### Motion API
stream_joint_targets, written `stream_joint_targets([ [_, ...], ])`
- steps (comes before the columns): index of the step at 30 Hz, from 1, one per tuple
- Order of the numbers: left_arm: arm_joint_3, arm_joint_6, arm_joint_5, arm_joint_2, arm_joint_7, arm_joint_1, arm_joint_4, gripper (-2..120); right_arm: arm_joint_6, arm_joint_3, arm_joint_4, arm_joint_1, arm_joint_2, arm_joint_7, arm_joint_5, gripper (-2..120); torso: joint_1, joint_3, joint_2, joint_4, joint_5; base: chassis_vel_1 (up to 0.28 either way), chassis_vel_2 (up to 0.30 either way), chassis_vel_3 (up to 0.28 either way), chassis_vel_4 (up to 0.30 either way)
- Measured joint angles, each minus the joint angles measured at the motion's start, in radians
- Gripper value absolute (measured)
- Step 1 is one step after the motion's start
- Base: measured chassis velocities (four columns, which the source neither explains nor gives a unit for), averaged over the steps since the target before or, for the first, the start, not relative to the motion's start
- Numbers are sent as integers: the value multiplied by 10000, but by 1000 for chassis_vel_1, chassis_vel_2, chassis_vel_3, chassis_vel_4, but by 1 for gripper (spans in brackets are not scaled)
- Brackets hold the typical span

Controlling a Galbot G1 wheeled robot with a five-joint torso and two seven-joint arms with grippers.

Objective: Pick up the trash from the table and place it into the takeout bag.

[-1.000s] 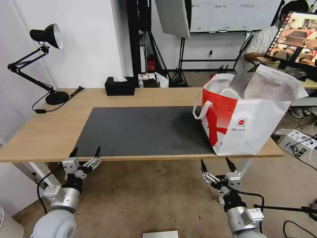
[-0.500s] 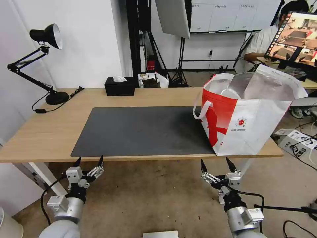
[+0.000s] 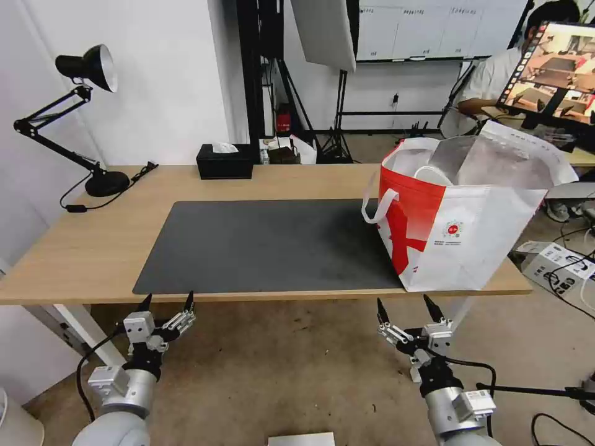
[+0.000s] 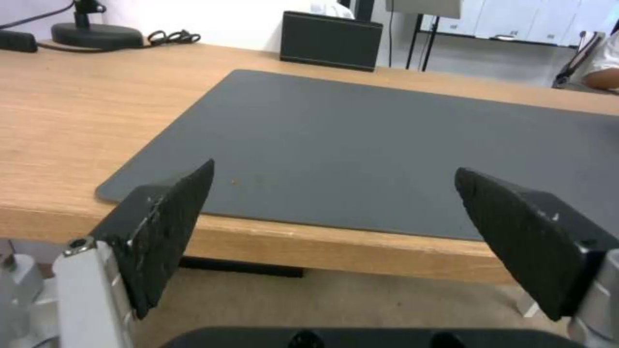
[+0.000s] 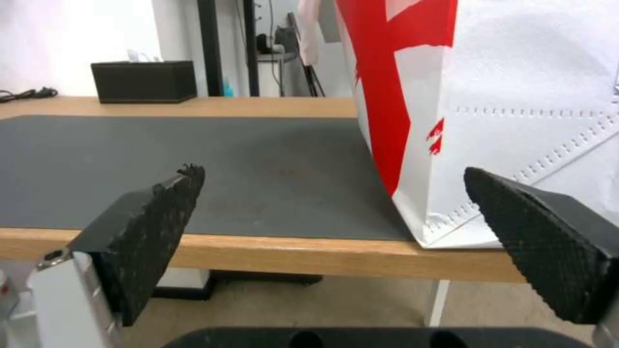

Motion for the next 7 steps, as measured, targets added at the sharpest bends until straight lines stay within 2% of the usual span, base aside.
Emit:
stream_joint_targets([
  [7,5,0,-6,4,0,-3,0,100,0,0,0,0,-1,0,0,100,0,0,0,0,0,0,0,0,0],
])
